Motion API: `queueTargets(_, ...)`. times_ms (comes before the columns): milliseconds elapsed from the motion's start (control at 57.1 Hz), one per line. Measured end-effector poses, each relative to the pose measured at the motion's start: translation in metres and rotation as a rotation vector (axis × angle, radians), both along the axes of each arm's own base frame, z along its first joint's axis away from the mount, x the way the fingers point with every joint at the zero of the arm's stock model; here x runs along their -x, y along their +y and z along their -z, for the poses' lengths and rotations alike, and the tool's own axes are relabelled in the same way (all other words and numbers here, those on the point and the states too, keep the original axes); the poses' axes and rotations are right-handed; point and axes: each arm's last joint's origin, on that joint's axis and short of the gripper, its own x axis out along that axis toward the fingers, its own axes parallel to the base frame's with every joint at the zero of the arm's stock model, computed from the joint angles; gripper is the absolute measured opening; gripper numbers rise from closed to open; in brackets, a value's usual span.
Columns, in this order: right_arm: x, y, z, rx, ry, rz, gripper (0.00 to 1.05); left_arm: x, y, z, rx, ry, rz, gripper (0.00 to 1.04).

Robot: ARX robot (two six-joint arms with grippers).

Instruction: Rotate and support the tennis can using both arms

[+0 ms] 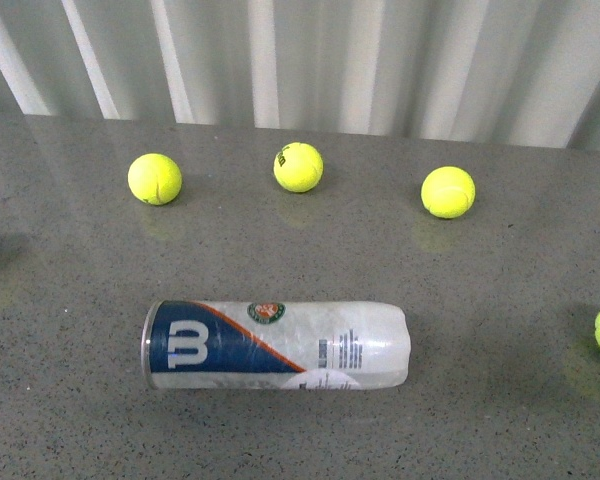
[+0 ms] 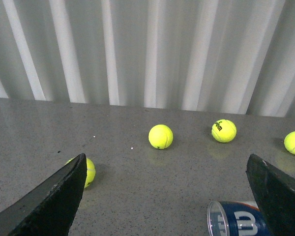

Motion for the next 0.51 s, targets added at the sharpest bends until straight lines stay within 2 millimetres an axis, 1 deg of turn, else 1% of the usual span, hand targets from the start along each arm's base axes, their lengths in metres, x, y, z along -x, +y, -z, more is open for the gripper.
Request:
queueTargets(35, 0.000, 0.000, 0.000, 0.000, 0.000, 0.000, 0.98, -0.001, 0.000, 0.001, 0.041, 0.067, -0.006, 0.98)
queueTargets(88, 0.000, 0.000, 0.000, 0.000, 0.000, 0.000, 0.98, -0.001, -0.001, 0.000, 0.180, 0.316, -0.054, 0.98)
queueTargets(105, 0.000, 0.000, 0.000, 0.000, 0.000, 0.000, 0.98, -0.002, -0.002, 0.000, 0.204, 0.357, -0.064, 0.98)
queueTargets(140, 0.000, 0.000, 0.000, 0.000, 0.000, 0.000, 0.98, -0.002, -0.003, -0.004, 0.307, 0.479, -0.107, 0.98)
queueTargets(193, 0.000, 0.000, 0.000, 0.000, 0.000, 0.000, 0.98, -0.002, -0.003, -0.008, 0.378, 0.550, -0.132, 0.98)
queueTargets(263, 0.000, 0.000, 0.000, 0.000, 0.000, 0.000, 0.98, -0.004, -0.005, -0.021, 0.411, 0.523, -0.129, 0.98)
queueTargets(315, 0.000, 0.000, 0.000, 0.000, 0.000, 0.000, 0.98, -0.010, -0.006, -0.036, 0.415, 0.464, -0.102, 0.98)
queueTargets(350, 0.000, 0.000, 0.000, 0.000, 0.000, 0.000, 0.98, -0.018, -0.007, -0.047, 0.414, 0.421, -0.070, 0.98)
queueTargets(368, 0.000, 0.000, 0.000, 0.000, 0.000, 0.000, 0.98, -0.021, -0.007, -0.050, 0.414, 0.414, -0.059, 0.98)
queueTargets(403, 0.000, 0.000, 0.000, 0.000, 0.000, -0.002, 0.98, -0.033, -0.009, -0.057, 0.417, 0.400, -0.010, 0.98)
queueTargets(438, 0.000, 0.000, 0.000, 0.000, 0.000, -0.001, 0.98, -0.044, -0.010, -0.060, 0.413, 0.398, 0.016, 0.98)
queueTargets(473, 0.000, 0.000, 0.000, 0.000, 0.000, -0.001, 0.98, -0.055, -0.010, -0.062, 0.390, 0.402, 0.017, 0.98)
queueTargets(508, 0.000, 0.000, 0.000, 0.000, 0.000, -0.001, 0.98, -0.071, -0.011, -0.061, 0.356, 0.420, 0.026, 0.98)
